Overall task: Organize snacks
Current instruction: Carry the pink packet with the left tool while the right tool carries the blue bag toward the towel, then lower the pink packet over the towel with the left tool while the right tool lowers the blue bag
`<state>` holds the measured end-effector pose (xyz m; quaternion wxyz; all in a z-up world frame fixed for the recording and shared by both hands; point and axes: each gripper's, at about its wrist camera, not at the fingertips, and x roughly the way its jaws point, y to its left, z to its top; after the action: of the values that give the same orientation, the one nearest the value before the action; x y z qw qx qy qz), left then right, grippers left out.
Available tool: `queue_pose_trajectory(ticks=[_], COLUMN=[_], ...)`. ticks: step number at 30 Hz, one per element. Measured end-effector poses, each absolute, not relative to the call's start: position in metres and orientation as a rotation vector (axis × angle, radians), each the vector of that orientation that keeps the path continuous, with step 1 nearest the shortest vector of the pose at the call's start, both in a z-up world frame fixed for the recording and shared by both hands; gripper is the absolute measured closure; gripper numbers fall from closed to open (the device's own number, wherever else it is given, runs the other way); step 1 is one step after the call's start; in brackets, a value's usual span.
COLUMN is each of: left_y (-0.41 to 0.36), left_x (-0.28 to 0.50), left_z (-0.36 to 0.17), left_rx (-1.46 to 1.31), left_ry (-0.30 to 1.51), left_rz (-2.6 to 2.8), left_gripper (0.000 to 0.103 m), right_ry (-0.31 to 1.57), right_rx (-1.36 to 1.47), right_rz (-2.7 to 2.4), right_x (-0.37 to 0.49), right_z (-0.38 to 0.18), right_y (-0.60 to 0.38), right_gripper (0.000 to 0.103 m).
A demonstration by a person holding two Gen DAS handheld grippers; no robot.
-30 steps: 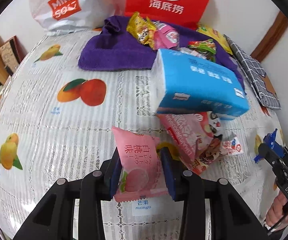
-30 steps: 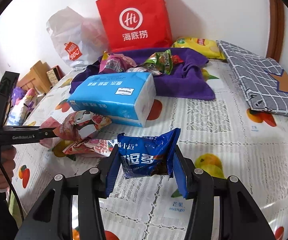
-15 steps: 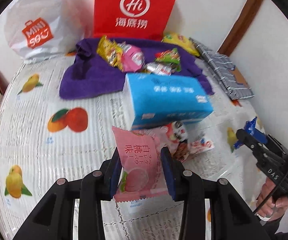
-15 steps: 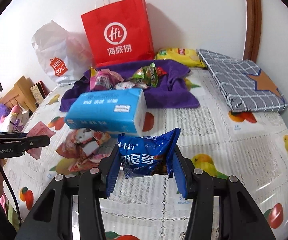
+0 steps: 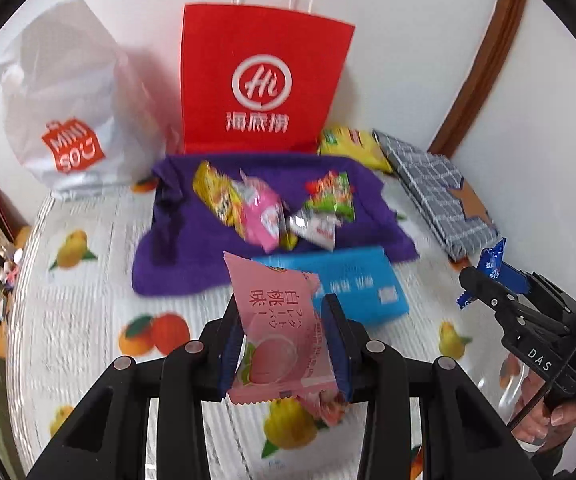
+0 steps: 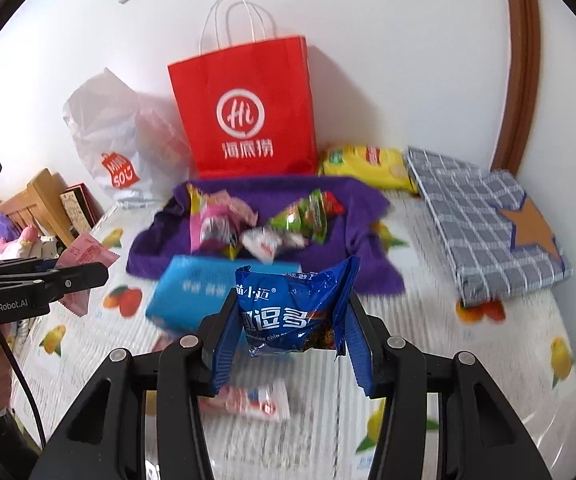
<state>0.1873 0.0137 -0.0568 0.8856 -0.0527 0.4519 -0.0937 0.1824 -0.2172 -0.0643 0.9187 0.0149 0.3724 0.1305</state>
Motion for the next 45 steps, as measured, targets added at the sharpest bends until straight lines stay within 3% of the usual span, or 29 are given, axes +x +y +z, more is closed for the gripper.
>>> queue_pose_trajectory(ticks=[21, 31, 45], left_y=[0.014, 0.016, 0.033], left_x=[0.304, 0.352, 0.362], left_z=[-0.027, -0.063, -0.081], left_rx=[-0.146, -0.168, -0.206], left_ry=[0.885, 0.947, 0.994], left_rz=[-0.182, -0.163, -0.119], left_gripper=[0.066, 0.066, 0.066], right_ry=[0.672, 0.743, 0.824], right_rx=[0.059, 0.023, -0.008], right_rz=[0.274, 0.296, 0.325], right_x=[0.329, 0.365, 0.380], right_z=[-0.025, -0.063, -0.096], right_y=[-0.208, -0.203, -0.199], right_gripper=[0.055, 0.055, 0.055])
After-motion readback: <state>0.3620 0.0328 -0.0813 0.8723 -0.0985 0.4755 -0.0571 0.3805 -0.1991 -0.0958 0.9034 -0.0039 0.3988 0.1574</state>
